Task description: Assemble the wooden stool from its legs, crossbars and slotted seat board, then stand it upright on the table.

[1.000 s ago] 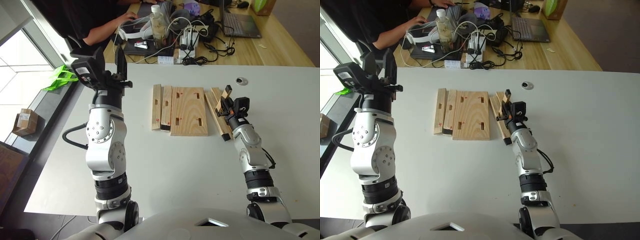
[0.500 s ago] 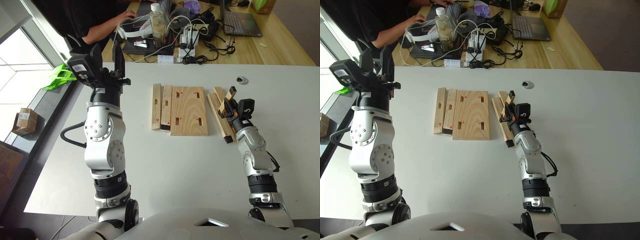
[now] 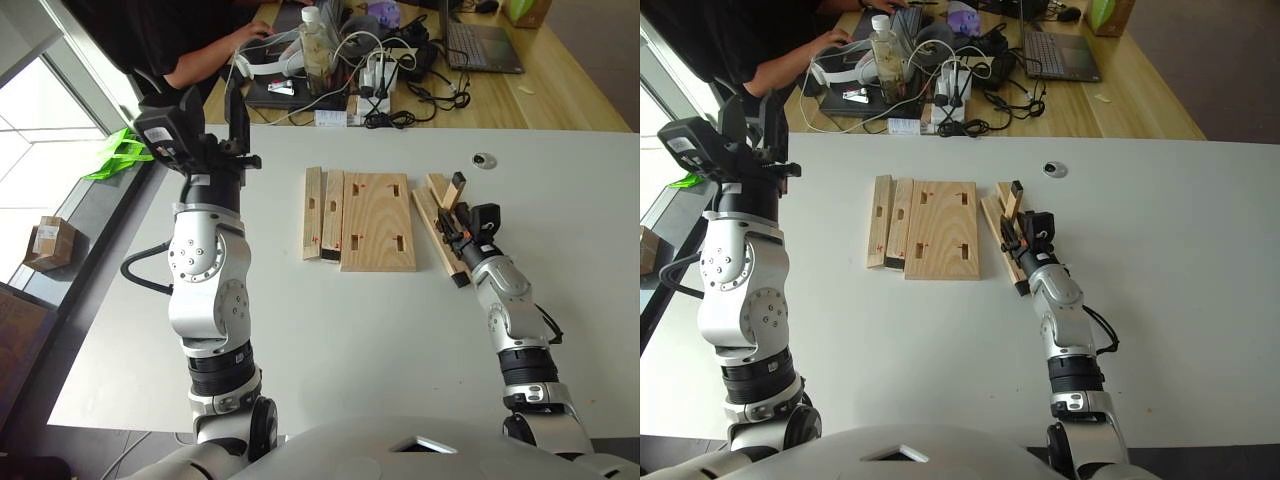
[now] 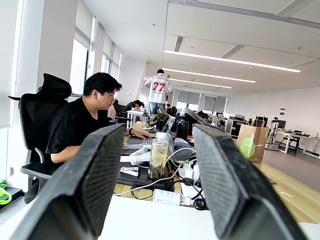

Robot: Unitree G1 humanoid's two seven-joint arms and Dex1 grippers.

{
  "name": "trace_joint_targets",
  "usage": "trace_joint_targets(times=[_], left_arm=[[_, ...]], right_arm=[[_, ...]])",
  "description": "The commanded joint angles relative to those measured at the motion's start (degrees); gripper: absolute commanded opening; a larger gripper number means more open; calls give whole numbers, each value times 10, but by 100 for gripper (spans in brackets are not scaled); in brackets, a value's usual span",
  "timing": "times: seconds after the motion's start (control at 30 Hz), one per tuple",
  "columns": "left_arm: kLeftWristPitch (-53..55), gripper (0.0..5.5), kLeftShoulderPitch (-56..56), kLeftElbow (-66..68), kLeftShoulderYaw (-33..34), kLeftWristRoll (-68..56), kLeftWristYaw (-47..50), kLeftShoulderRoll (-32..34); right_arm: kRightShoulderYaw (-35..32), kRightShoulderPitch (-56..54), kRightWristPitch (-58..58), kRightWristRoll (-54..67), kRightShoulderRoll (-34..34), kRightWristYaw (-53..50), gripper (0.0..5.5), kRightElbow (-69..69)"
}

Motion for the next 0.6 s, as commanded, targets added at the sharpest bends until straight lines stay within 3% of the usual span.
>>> trace_joint_targets(times=[0.03, 0.17, 0.27, 0.6], left_arm=[[3, 247, -4, 3, -2, 8, 2, 7], [0, 247, -6, 6, 2, 11, 4, 7], [1, 247, -12, 10, 0, 13, 4, 4], [-1, 247, -16, 23, -5, 11, -1, 2]], right_arm=[[-29, -48, 23, 47, 0, -5, 152, -97], [-57, -177, 96, 96, -11, -37, 152, -180], [-42, -249, 121, 83, -10, -40, 152, -122], [13, -235, 137, -32, -22, -60, 152, 132]])
